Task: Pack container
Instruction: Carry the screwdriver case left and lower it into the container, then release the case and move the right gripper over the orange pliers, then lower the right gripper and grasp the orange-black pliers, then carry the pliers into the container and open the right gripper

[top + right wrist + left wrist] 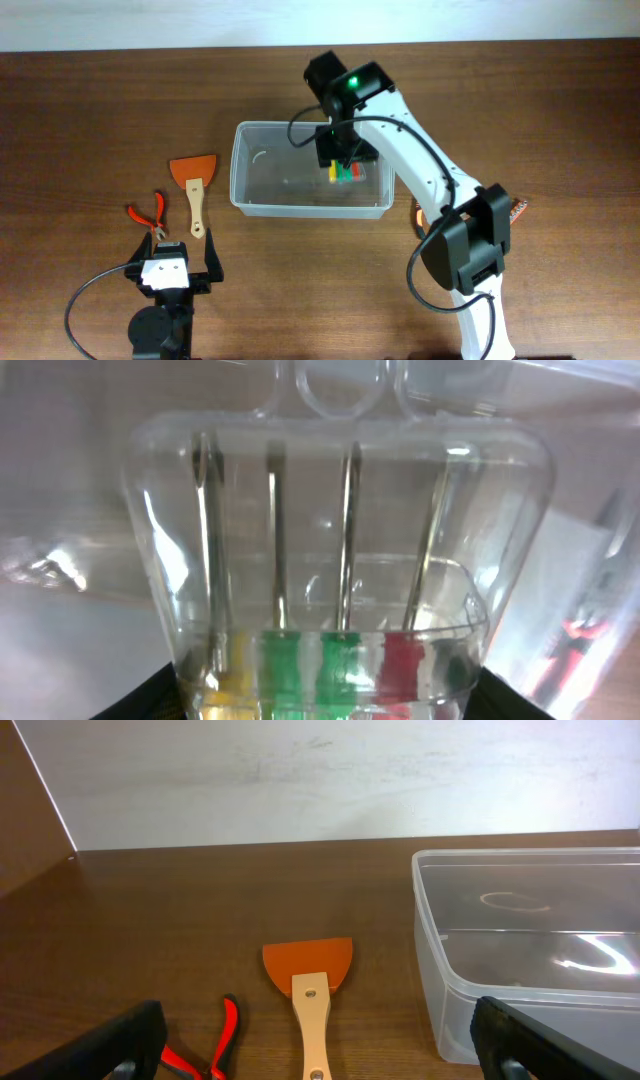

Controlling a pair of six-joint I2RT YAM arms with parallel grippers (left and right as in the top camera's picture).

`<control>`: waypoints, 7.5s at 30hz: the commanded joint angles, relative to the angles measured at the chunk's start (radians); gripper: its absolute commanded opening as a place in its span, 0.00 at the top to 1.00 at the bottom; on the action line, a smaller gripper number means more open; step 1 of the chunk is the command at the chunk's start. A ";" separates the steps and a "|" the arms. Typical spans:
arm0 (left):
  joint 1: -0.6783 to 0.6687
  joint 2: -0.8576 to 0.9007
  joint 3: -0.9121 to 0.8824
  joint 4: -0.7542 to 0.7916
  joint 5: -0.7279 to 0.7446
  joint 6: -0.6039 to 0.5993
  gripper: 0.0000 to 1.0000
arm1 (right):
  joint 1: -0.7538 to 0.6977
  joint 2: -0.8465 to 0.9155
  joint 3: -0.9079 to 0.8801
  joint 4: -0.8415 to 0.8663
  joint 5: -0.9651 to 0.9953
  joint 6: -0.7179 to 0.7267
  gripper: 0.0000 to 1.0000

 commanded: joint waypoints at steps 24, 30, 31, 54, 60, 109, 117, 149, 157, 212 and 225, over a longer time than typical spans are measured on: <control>0.004 -0.006 -0.010 0.003 0.014 0.016 0.01 | -0.011 -0.003 -0.361 0.296 0.002 0.063 0.28; 0.004 -0.006 -0.010 0.003 0.014 0.016 0.01 | -0.013 -0.003 -0.292 0.270 0.001 0.057 0.22; 0.004 -0.006 -0.010 0.003 0.014 0.016 0.01 | -0.013 -0.003 -0.280 0.266 0.001 0.057 0.21; 0.004 -0.006 -0.010 0.003 0.014 0.016 0.01 | -0.207 -0.009 0.205 -0.243 0.164 -0.041 0.16; 0.004 -0.006 -0.010 0.003 0.014 0.016 0.01 | -0.310 -0.009 0.204 -0.292 0.173 -0.095 0.14; 0.004 -0.006 -0.010 0.003 0.014 0.016 0.01 | -0.456 -0.125 -0.223 -0.071 0.023 -0.464 0.20; 0.004 -0.006 -0.010 0.003 0.014 0.016 0.01 | -0.463 -0.431 -0.388 0.056 0.019 -0.464 0.13; 0.004 -0.006 -0.010 0.003 0.014 0.016 0.01 | -0.482 -0.305 -0.831 0.350 -0.026 -0.467 0.32; 0.004 -0.006 -0.010 0.003 0.014 0.016 0.01 | -0.482 -0.290 -0.839 0.369 -0.026 -0.467 0.51; 0.004 -0.006 -0.010 0.003 0.014 0.016 0.01 | -0.484 -0.323 -0.633 0.288 -0.010 -0.456 0.96; 0.004 -0.006 -0.010 0.003 0.014 0.016 0.01 | -0.436 -0.325 -0.273 0.053 -0.010 -0.457 0.96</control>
